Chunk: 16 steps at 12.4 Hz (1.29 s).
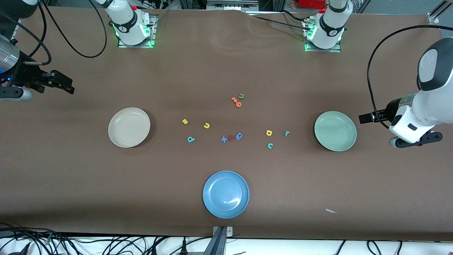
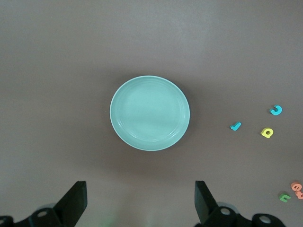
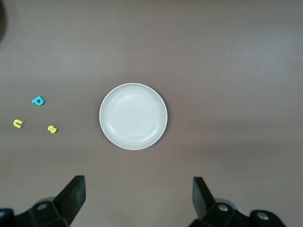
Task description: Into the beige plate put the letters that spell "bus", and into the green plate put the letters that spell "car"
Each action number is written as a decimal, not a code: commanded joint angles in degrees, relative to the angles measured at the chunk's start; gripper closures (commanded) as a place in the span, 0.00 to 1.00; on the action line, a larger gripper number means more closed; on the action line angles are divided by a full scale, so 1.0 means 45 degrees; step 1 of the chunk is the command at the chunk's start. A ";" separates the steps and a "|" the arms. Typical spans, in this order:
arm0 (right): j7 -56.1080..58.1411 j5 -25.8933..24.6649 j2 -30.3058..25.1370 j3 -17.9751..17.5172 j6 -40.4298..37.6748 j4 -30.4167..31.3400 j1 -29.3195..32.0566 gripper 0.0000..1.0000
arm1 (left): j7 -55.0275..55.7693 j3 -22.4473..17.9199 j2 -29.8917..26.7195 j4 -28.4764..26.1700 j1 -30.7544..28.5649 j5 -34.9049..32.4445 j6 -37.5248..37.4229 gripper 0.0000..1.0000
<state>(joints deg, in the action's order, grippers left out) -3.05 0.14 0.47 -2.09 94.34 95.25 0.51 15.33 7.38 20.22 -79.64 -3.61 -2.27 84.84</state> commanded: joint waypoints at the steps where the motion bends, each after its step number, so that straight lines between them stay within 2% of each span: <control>1: -0.0103 -0.0207 -0.0085 -0.0102 0.0090 0.0141 0.0063 0.00 | -0.0203 -0.0057 0.0038 0.0061 0.0059 0.0074 0.0033 0.00; 16: -0.0122 -0.0207 -0.0065 -0.0200 0.0071 0.0239 0.0063 0.00 | -0.0204 -0.0057 0.0213 0.0178 0.0020 0.0250 0.0033 0.00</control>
<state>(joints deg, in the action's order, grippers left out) -3.05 0.13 0.63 -2.46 94.33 95.73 0.50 15.33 7.38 20.73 -79.64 -3.49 -2.09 84.84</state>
